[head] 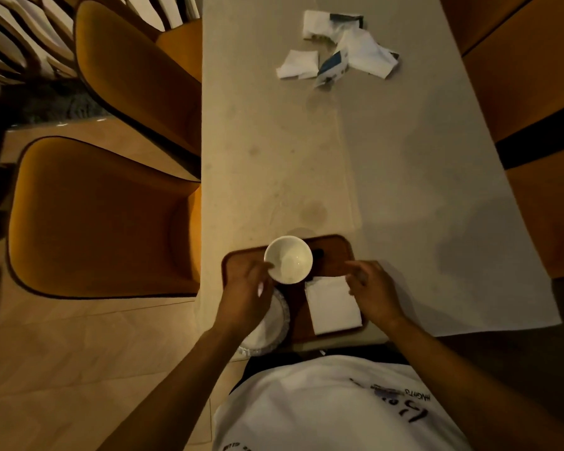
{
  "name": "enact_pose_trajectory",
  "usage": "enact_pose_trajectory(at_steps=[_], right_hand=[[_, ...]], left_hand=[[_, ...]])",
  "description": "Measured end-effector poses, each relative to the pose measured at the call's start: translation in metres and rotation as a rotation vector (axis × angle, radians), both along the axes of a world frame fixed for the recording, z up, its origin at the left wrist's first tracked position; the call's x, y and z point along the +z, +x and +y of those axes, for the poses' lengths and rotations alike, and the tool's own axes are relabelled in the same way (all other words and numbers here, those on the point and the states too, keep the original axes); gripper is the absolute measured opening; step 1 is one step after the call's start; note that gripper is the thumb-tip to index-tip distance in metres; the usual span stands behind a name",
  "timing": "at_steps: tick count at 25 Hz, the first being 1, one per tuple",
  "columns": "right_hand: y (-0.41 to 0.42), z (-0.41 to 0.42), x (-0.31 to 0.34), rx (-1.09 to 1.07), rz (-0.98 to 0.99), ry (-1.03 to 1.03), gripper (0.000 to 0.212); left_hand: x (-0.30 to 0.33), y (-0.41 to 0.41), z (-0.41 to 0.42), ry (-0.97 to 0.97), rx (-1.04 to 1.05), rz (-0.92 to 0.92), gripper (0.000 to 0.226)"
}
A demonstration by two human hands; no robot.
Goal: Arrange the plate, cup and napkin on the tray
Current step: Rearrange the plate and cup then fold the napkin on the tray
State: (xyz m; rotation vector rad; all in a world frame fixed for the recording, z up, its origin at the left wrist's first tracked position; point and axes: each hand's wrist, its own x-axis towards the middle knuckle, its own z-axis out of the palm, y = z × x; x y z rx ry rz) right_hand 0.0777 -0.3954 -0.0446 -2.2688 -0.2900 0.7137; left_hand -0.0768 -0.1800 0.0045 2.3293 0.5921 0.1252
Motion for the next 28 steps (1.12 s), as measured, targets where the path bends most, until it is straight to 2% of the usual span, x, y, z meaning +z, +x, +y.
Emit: enact_pose_trajectory(at_steps=[3,6,10,16,28], right_hand=[[-0.023,-0.028,-0.004,0.01,0.027,-0.13,0.036],[-0.044,-0.031,-0.004,0.027,0.058,-0.159,0.052],[-0.062,-0.022,-0.005,0.001,0.075,-0.163,0.067],[-0.076,-0.015,-0.015,-0.003,0.046,-0.169,0.073],[-0.073,-0.008,-0.028,0.018,0.046,-0.245,0.077]], left_hand=[[-0.012,0.003,-0.027,0.006,-0.346,0.018,0.024],[-0.024,0.025,-0.053,0.006,-0.553,0.086,0.038],[-0.044,0.046,-0.072,0.152,-0.766,0.183,0.055],[-0.058,0.049,-0.075,0.262,-0.85,0.214,0.055],[-0.06,0.046,-0.076,0.263,-0.823,0.241,0.056]])
